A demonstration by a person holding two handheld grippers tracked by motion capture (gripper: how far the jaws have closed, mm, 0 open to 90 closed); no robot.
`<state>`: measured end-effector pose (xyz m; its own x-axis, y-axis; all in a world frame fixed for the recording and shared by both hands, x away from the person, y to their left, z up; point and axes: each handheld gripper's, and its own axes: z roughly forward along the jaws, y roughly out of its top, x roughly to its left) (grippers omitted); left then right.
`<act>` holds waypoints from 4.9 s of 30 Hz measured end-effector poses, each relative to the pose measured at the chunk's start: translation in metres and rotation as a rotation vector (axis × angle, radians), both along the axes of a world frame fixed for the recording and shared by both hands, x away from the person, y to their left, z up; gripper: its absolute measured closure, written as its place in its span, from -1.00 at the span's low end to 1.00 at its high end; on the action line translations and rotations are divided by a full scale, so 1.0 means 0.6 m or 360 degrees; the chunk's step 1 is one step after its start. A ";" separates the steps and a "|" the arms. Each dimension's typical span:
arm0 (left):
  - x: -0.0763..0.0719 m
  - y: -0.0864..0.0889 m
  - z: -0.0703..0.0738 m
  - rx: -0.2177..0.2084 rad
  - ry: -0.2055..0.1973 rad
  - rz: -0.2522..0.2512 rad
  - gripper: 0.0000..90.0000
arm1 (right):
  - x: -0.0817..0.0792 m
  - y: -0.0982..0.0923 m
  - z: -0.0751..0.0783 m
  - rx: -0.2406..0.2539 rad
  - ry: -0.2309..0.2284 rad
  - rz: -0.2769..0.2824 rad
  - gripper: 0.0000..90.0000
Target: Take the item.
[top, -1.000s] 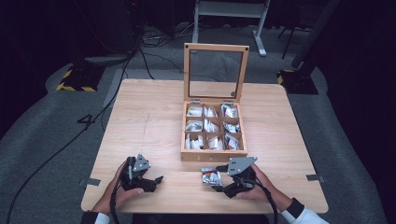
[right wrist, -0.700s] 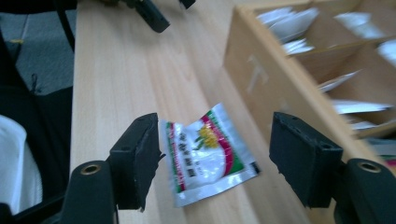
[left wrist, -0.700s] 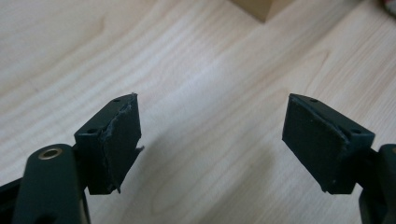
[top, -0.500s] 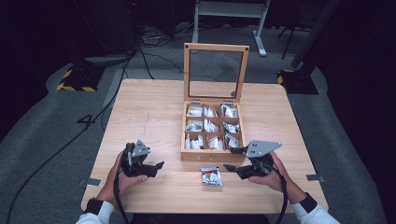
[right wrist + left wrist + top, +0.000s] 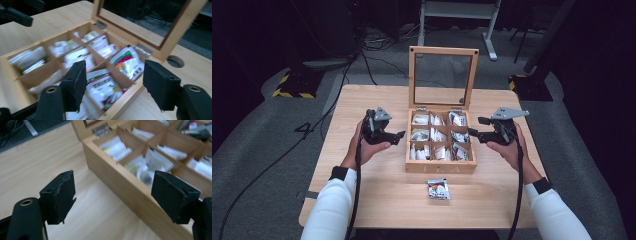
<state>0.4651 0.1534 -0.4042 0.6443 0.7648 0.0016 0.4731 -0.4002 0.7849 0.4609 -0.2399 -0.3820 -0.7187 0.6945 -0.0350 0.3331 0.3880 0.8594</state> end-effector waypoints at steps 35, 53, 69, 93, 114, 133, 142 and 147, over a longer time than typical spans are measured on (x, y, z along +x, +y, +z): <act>0.202 -0.071 0.000 -0.0051 0.0157 0.0192 -0.42 | 0.202 0.064 -0.015 0.0036 0.0206 -0.0181 -0.15; 0.206 -0.098 0.012 -0.0063 0.0137 0.0207 -0.25 | 0.221 0.033 -0.031 0.0046 0.0265 -0.0271 -0.16; 0.198 -0.076 0.005 -0.0237 0.0095 0.0219 0.12 | 0.225 0.024 -0.029 0.0138 0.0235 -0.0225 -0.05; 0.164 -0.064 0.028 -0.0197 -0.0012 0.0106 0.24 | 0.201 0.022 -0.009 0.0117 0.0157 -0.0184 0.15; 0.119 -0.072 0.079 -0.0112 -0.0135 0.0115 0.23 | 0.168 0.024 0.015 0.0090 0.0105 -0.0208 0.13; 0.077 -0.076 0.120 -0.0054 -0.0206 0.0072 0.20 | 0.129 0.017 0.053 0.0094 0.0025 -0.0154 0.15; 0.055 -0.076 0.139 -0.0020 -0.0215 0.0052 0.21 | 0.110 0.018 0.070 0.0066 0.0003 -0.0153 0.15; 0.039 -0.075 0.147 0.0014 -0.0222 0.0023 0.22 | 0.095 0.015 0.078 0.0058 -0.0005 -0.0123 0.14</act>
<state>0.4882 0.1086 -0.3159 0.6262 0.7736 0.0970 0.3657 -0.4013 0.8398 0.5180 -0.2310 -0.3354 -0.6628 0.7487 -0.0110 0.3582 0.3299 0.8734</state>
